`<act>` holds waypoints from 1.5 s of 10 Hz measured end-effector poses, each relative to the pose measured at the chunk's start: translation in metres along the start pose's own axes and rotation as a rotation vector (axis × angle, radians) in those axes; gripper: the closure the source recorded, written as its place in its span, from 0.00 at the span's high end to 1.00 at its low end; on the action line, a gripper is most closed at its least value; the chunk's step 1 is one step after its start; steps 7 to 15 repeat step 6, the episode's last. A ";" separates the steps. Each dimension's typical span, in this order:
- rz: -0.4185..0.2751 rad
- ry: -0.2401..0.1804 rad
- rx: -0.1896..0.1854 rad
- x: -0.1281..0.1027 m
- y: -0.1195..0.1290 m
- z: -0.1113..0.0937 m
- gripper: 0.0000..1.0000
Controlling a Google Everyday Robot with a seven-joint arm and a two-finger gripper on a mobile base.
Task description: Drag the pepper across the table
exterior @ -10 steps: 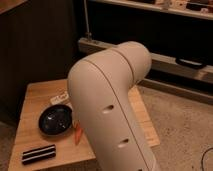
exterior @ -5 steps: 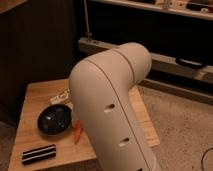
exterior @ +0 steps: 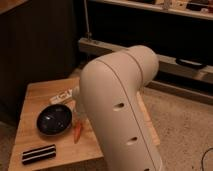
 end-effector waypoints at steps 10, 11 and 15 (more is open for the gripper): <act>-0.002 0.010 -0.039 -0.006 0.004 0.000 0.30; -0.002 0.010 -0.039 -0.006 0.004 0.000 0.30; -0.002 0.010 -0.039 -0.006 0.004 0.000 0.30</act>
